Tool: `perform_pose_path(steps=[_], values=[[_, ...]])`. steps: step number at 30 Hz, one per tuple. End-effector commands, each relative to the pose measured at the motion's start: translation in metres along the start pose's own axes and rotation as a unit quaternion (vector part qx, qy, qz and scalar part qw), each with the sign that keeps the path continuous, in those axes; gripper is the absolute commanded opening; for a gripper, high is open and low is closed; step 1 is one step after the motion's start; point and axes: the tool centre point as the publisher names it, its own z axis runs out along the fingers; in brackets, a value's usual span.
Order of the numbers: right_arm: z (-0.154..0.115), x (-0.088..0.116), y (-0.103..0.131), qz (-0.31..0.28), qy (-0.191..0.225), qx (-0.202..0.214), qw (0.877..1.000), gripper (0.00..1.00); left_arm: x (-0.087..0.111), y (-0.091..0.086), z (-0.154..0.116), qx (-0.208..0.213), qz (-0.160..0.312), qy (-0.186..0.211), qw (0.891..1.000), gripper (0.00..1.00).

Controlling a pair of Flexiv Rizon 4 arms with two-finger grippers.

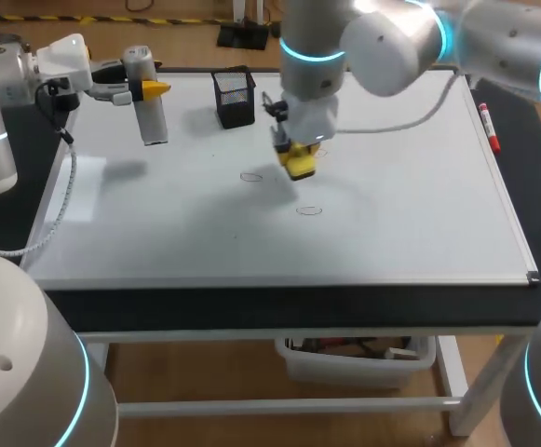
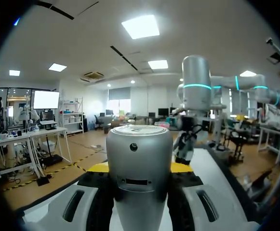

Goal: Pick up the inspection probe, press it on each red-marked spot on the whiteboard one by one, put down the probe, pick up the eraser, and wipe off all the red marks.

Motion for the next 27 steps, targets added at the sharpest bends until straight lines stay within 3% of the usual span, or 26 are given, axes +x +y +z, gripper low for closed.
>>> perform_pose_path(steps=[1,12,27], values=[[0.008,-0.028,-0.012,-0.006,0.013,-0.009,1.000,0.00,0.000,0.000,0.000,0.001,0.001,0.000,1.000,0.00],[0.027,-0.066,-0.024,-0.017,-0.005,-0.017,1.000,0.00,0.000,0.000,0.000,0.001,0.001,0.000,1.000,0.00],[0.043,-0.085,-0.025,-0.029,-0.015,-0.010,0.999,0.00,0.000,0.000,0.000,0.001,0.001,0.000,1.000,0.00]])
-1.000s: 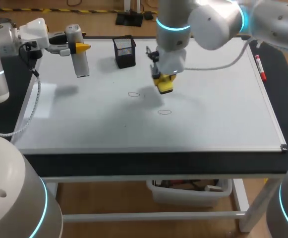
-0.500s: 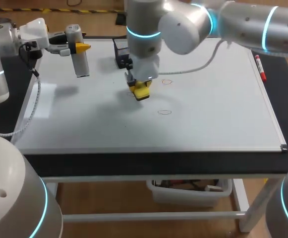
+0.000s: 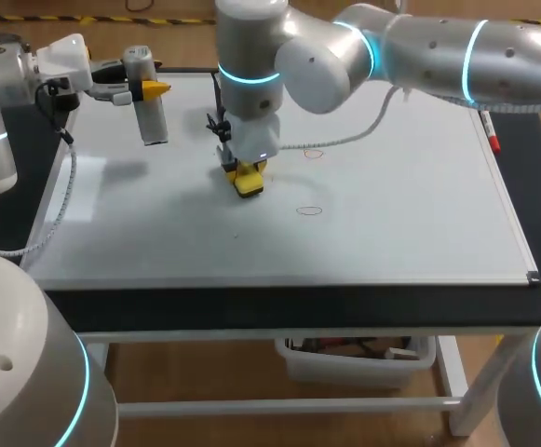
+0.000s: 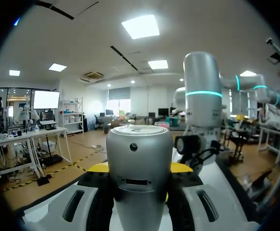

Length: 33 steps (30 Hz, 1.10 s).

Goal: Pick up the inspection probe, press it on each red-marked spot on the whiteboard one by one, put down the probe, pick up the eraser, and wipe off all the red marks.

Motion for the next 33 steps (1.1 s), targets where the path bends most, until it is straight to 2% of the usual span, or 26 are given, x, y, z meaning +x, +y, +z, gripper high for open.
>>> perform_pose_path(steps=[1,15,33], values=[[0.003,0.000,0.000,-0.003,0.000,-0.002,1.000,0.00,0.000,0.000,0.000,0.001,0.001,0.000,1.000,0.00],[0.013,0.008,0.003,-0.009,0.003,-0.017,1.000,0.00,0.000,0.000,0.000,0.001,0.001,0.000,1.000,0.00],[0.016,0.061,0.013,0.054,0.011,-0.021,0.998,0.00,0.000,0.000,0.000,0.001,0.001,0.000,1.000,0.00]])
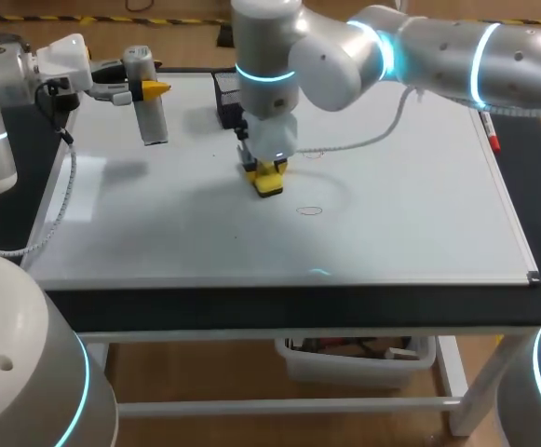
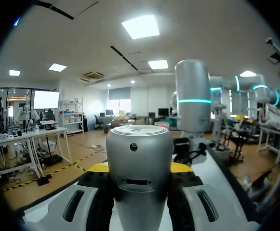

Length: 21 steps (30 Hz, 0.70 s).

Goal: Pick up the inspection probe, press it on each red-marked spot on the whiteboard one by one, put down the probe, pick up the eraser, and wipe off all the red marks.

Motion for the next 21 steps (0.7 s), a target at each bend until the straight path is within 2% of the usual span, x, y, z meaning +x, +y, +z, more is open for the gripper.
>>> perform_pose_path(steps=[1,10,14,21], values=[[0.001,0.017,0.005,0.004,-0.004,0.006,1.000,0.00,0.000,0.000,0.000,0.001,0.001,0.000,1.000,0.00],[-0.008,0.029,0.003,0.022,-0.001,0.007,1.000,0.00,0.000,0.000,0.000,0.001,0.001,0.000,1.000,0.00],[-0.023,0.017,-0.003,0.022,-0.002,0.007,1.000,0.00,0.000,0.000,0.000,0.001,0.001,0.000,1.000,0.00],[-0.031,-0.018,-0.014,-0.003,-0.018,-0.003,1.000,0.00,0.000,0.000,0.000,0.001,0.001,0.000,1.000,0.00]])
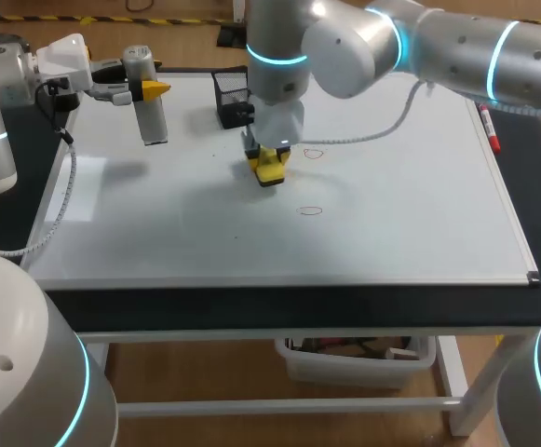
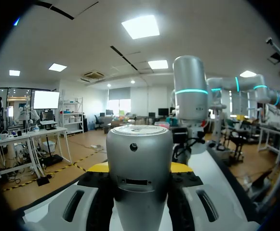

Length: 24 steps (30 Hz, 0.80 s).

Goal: Pick up the inspection probe, press it on each red-marked spot on the whiteboard one by one, put down the probe, pick up the eraser, and wipe off all the red marks.

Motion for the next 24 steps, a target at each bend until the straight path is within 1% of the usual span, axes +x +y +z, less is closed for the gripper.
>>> perform_pose_path(steps=[1,7,11,17,24], values=[[0.002,-0.020,-0.010,-0.013,0.009,-0.011,1.000,0.00,0.000,0.000,0.000,0.001,0.001,0.000,1.000,0.00],[0.013,-0.050,-0.014,-0.052,0.022,-0.014,0.998,0.00,0.000,0.000,0.000,0.001,0.001,0.000,1.000,0.00],[0.020,-0.060,-0.014,-0.062,0.026,-0.017,0.998,0.00,0.000,0.000,0.000,0.001,0.001,0.000,1.000,0.00],[0.030,-0.059,-0.013,-0.064,0.021,-0.027,0.997,0.00,0.000,0.000,0.000,0.001,0.001,0.000,1.000,0.00],[0.037,-0.050,-0.012,-0.047,0.019,-0.028,0.998,0.00,0.000,0.000,0.000,0.001,0.001,0.000,1.000,0.00]])
